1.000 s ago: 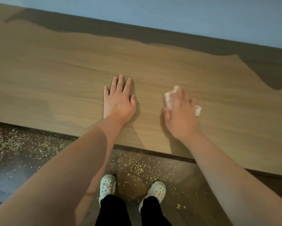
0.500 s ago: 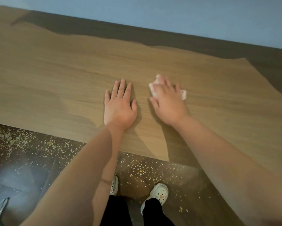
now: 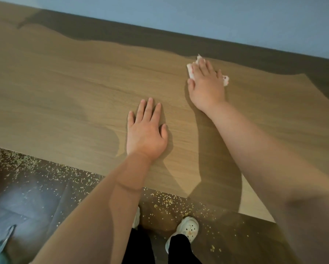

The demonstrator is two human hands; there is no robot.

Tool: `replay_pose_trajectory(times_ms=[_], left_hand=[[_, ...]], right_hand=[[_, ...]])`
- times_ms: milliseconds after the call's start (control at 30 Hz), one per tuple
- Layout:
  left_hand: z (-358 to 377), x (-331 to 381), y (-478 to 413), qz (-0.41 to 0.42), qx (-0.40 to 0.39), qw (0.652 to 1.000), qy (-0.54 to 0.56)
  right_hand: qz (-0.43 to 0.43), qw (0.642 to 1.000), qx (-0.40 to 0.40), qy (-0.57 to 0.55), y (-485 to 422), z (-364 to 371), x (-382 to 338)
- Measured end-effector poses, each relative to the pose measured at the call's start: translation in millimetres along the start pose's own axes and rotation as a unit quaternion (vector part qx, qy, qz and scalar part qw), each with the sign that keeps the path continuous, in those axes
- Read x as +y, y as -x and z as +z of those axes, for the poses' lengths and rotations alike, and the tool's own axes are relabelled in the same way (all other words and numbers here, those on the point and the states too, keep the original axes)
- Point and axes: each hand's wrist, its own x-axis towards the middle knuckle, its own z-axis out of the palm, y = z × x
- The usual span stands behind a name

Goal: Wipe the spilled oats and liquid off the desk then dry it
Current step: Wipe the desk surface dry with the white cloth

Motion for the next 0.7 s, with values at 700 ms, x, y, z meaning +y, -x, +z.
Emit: replay_pose_trajectory(times_ms=[700], left_hand=[[0, 0, 1, -0.006, 0.006, 1.0, 0.01]], right_hand=[[0.012, 1.0, 0.004, 0.011, 112, 1, 44]])
